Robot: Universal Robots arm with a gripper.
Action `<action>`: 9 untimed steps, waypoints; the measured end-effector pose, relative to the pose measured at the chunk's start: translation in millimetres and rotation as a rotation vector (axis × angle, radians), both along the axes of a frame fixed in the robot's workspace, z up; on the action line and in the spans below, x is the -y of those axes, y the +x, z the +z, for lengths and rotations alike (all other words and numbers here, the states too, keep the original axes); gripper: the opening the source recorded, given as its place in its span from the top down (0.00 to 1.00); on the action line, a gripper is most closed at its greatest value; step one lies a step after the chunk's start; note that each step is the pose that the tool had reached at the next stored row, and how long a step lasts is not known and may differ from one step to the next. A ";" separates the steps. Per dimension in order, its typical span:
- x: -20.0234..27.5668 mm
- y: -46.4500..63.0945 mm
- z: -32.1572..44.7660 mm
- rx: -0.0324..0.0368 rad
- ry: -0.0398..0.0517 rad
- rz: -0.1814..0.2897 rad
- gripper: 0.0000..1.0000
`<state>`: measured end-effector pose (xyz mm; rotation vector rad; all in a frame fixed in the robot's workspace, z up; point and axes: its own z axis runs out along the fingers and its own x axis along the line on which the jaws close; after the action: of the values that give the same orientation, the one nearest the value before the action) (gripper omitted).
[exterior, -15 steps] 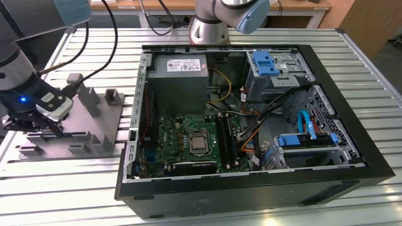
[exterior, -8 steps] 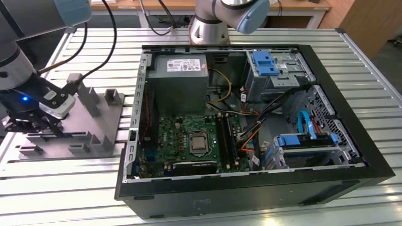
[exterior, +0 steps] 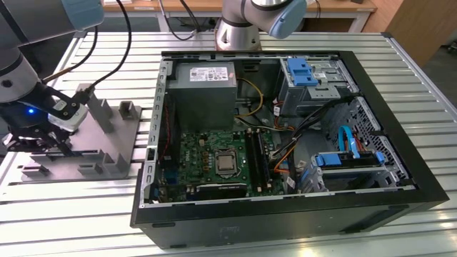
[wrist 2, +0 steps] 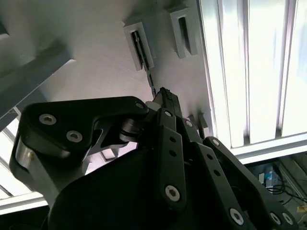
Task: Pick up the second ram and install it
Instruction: 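Pick up the second ram and move it above second insertion slot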
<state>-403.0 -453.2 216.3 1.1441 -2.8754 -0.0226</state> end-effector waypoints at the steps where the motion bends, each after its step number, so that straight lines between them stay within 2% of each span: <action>1: 0.0 0.0 0.0 0.0000 0.0000 0.012 0.90; 9: 0.0 0.0 0.0 0.0000 0.0000 0.107 0.90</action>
<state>-403.0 -453.1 216.3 1.2955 -2.8097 -0.0187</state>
